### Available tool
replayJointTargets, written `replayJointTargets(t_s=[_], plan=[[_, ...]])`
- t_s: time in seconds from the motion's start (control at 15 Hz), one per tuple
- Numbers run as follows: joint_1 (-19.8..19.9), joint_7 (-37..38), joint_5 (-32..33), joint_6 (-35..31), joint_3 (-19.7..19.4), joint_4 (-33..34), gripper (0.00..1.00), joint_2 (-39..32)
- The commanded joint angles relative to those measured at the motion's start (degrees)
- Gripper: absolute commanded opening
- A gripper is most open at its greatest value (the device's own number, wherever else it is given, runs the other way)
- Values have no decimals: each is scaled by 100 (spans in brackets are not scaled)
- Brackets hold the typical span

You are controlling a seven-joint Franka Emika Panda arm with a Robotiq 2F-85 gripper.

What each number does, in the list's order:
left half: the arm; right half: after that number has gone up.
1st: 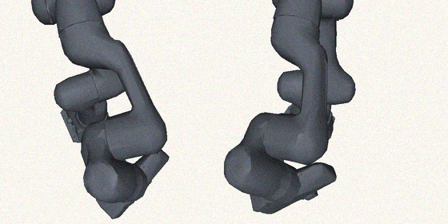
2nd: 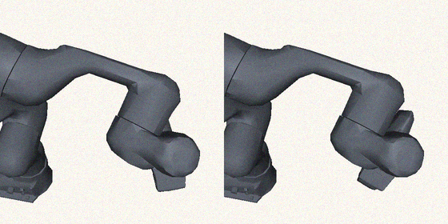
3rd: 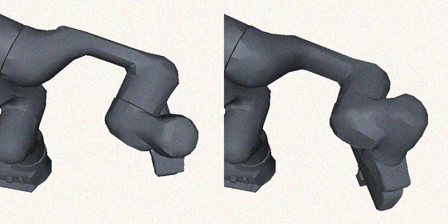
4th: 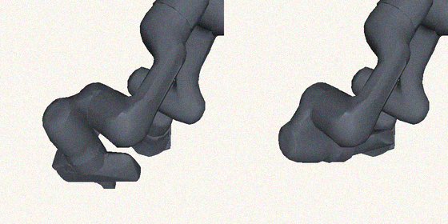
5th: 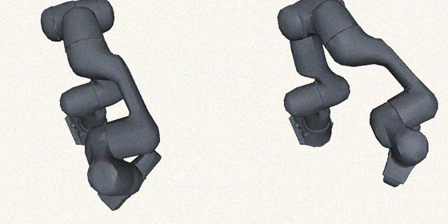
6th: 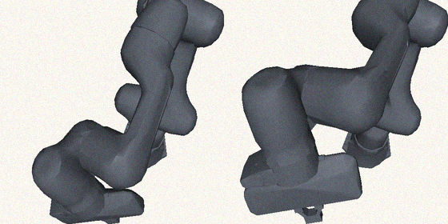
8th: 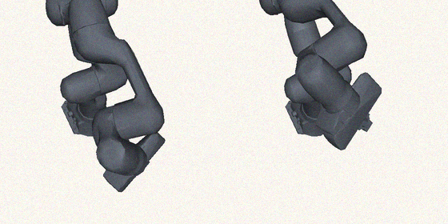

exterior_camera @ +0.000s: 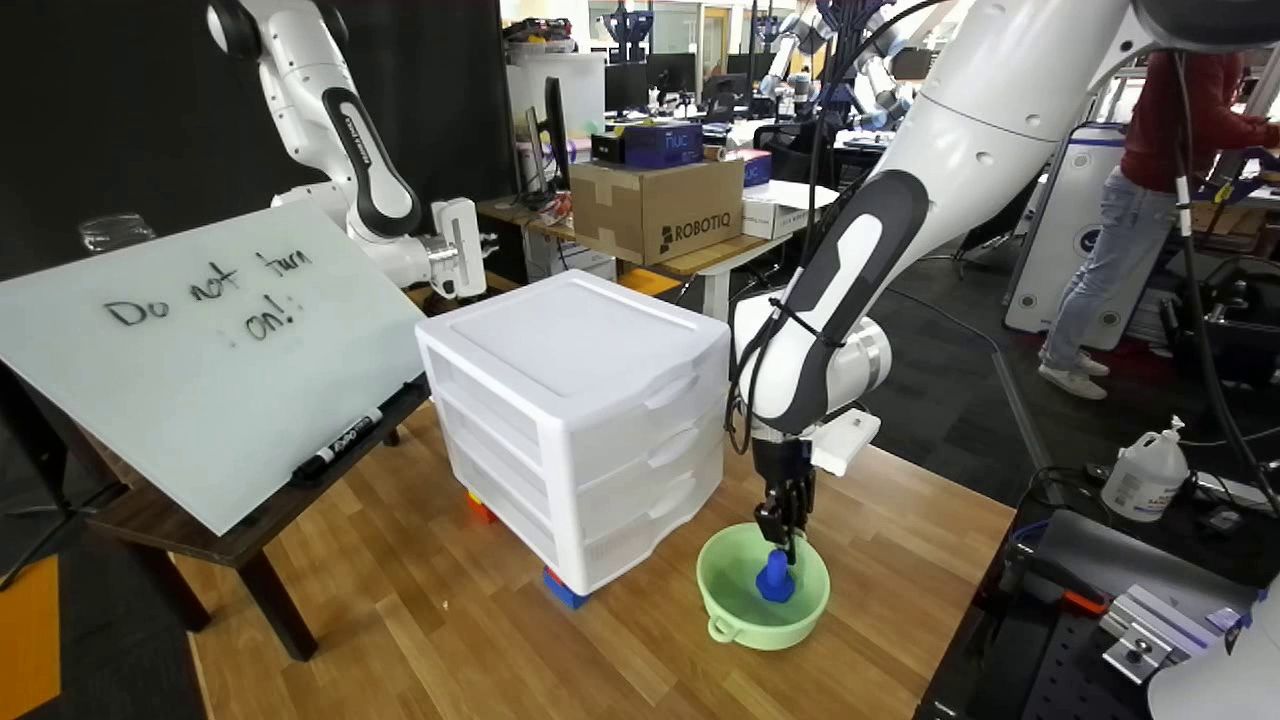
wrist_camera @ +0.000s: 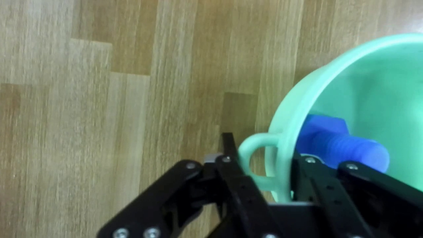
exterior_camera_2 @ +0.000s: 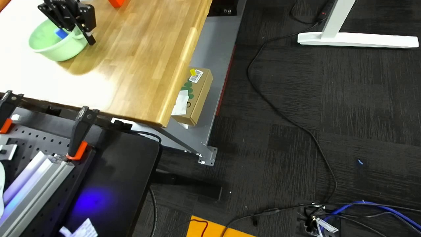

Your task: Move the green basin to the right

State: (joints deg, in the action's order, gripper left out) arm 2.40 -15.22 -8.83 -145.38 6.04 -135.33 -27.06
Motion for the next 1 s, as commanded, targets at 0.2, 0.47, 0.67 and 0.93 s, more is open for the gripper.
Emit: replayJointTargets(t_s=[0.2,0.47,0.67,0.93], plan=[[-61,222,95,235,54,-48,8,171],[-170,388,100,264,46,-228,8,350],[-194,492,-8,55,63,-604,8,681],[-244,597,-16,22,52,-933,8,1051]])
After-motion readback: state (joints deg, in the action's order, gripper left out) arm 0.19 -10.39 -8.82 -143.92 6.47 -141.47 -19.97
